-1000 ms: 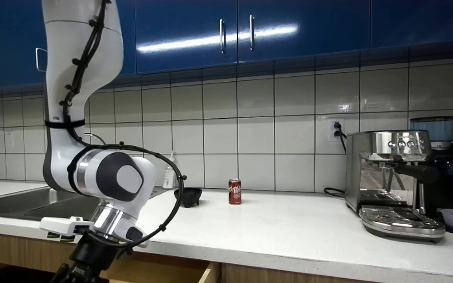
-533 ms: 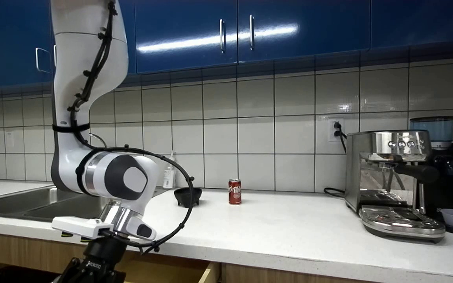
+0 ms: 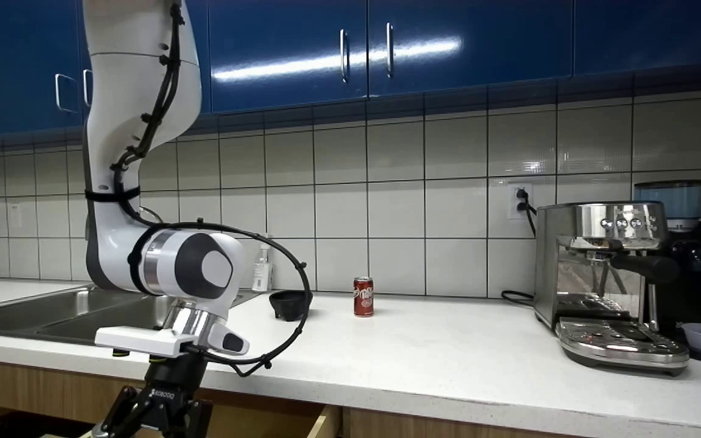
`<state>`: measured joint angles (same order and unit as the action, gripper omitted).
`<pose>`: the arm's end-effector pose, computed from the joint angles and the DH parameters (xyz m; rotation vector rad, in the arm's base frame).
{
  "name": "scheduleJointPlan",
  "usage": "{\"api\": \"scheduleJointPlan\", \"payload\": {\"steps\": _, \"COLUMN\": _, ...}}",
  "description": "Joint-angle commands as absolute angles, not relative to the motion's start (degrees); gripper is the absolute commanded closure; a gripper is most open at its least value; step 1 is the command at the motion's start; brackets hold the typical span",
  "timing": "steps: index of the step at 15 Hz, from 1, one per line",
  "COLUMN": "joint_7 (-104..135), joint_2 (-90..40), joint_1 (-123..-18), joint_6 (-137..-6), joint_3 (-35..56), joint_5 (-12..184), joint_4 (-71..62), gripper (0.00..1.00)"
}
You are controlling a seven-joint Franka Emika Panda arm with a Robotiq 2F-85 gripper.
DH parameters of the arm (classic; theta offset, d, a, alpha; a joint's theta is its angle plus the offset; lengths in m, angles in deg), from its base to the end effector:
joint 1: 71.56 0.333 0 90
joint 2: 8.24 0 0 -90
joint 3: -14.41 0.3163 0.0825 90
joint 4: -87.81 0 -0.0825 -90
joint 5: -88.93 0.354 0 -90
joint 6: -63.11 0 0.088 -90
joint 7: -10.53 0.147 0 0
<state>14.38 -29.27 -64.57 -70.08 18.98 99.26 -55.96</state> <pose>0.3520 0.0852 0.1082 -2.9722 0.0348 0.8584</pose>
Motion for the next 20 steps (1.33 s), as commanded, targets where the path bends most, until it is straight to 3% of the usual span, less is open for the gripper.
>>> {"api": "scheduleJointPlan", "payload": {"steps": 1, "joint_7": 12.5, "joint_2": -30.3, "joint_1": -65.5, "joint_6": -69.3, "joint_3": 19.5, "joint_5": 97.8, "joint_4": -53.2, "gripper": 0.00}}
{"api": "scheduleJointPlan", "payload": {"steps": 20, "joint_7": 13.2, "joint_2": -30.6, "joint_1": -64.3, "joint_6": -68.7, "joint_3": 19.0, "joint_5": 92.1, "joint_4": -48.5, "gripper": 0.00}}
